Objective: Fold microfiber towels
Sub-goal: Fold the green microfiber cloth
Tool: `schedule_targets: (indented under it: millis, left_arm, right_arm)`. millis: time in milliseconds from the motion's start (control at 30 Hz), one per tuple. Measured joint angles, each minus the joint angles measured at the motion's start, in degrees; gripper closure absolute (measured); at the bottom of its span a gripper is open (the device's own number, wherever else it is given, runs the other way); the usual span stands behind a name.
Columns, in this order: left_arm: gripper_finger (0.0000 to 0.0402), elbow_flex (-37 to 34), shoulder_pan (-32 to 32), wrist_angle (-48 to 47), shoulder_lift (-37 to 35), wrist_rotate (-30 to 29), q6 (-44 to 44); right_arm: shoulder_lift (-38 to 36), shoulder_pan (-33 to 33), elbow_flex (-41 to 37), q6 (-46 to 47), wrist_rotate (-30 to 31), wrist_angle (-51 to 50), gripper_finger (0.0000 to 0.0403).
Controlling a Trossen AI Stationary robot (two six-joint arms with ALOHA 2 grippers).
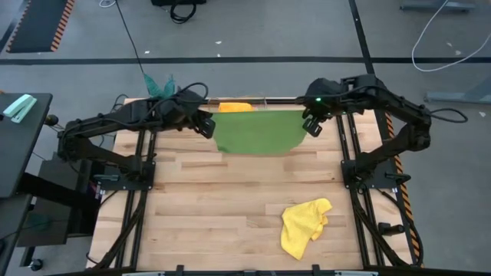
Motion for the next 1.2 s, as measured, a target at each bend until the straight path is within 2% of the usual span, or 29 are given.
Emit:
schedule_targets:
  millis: [167, 300, 467, 567, 800, 1033, 1200]
  left_arm:
    - [0.0394, 0.02, 0.0, -4.87, -0.15, -0.52, -1.13]
    - [0.0394, 0.02, 0.62, -7.79, -0.26, -4.33, -1.47]
    - [0.0394, 0.02, 3.27, -9.57, -0.65, -2.68, -1.51]
    - [0.0394, 0.01, 3.34, -11.27, -0.59, -0.93, -2.11]
    - [0.0394, -4.04, -0.59, -15.35, -0.61, 0.06, -6.21]
    - [0.0394, -11.89, -4.87, -15.49, -0.63, 3.75, -11.96]
    - [0.0394, -16.38, -9.78, -12.99, -0.63, 4.39, -16.47]
  right_arm:
    - [4.41, 0.81, -0.07, -1.86, -0.01, 0.24, 0.0403]
    - [7.41, 0.24, -0.07, -5.22, -0.09, 2.09, 0.0403]
    - [9.15, -1.73, -0.07, -7.24, -1.04, 3.38, 0.0403]
    - [8.95, -1.35, -0.07, -5.45, -1.24, 3.59, 0.0403]
    - [9.04, 5.02, -0.09, -0.62, -2.31, 3.09, 0.0403]
    - [12.69, 10.65, -0.67, 2.67, -4.67, 2.8, 0.0403]
    - [11.91, 14.07, -10.6, 5.42, -8.84, 7.94, 0.0403]
